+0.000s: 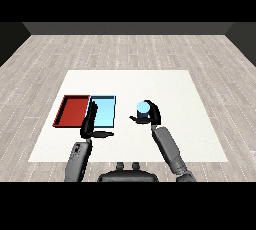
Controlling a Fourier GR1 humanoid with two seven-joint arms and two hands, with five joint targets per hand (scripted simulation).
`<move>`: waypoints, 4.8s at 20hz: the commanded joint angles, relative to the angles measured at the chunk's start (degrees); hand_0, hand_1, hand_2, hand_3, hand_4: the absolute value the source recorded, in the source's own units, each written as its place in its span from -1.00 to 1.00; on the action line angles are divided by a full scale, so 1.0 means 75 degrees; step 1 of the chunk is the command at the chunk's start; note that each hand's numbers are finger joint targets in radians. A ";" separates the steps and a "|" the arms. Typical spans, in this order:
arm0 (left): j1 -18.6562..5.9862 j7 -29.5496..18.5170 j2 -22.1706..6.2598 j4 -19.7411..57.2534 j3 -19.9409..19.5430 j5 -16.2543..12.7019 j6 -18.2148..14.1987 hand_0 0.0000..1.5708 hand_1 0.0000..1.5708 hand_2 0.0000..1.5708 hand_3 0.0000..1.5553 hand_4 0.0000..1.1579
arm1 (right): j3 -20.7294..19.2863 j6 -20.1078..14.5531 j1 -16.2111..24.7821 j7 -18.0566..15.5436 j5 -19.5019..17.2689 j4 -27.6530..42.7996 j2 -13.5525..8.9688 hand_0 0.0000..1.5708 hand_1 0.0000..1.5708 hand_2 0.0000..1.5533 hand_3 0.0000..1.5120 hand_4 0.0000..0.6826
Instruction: Pick the blue can and put it in the blue box
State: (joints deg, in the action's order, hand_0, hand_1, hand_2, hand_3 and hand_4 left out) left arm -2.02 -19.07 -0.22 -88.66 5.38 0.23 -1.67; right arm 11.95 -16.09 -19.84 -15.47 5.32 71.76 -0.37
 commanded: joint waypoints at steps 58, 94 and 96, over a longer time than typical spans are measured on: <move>-0.3735 0.0104 0.0029 0.3611 0.3483 -0.2897 -0.2969 -1.00 -1.00 -1.00 -1.00 -1.00 | 0.1354 -0.0089 -0.1141 0.0209 0.0835 0.0283 0.0049 0.82 0.82 0.88 0.83 0.62; -0.3974 -0.0204 -0.0178 0.4579 0.3982 -0.3567 -0.4400 1.00 1.00 0.98 0.88 0.96 | 0.2376 -0.0793 -0.1614 -0.0614 0.1724 -0.0494 0.0039 0.81 0.81 0.87 0.82 0.56; -0.4347 -0.0364 0.0018 0.4681 0.4152 -0.3818 -0.4731 1.00 1.00 0.99 0.89 0.97 | 0.2017 -0.0575 -0.1512 0.0399 0.1316 0.0407 0.0041 0.82 0.82 0.89 0.83 0.56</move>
State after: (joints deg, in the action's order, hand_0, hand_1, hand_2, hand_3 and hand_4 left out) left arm -33.16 -21.17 -1.58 -54.60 37.37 -28.04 -36.19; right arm 27.84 -20.97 -30.72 -16.59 15.77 71.50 -1.09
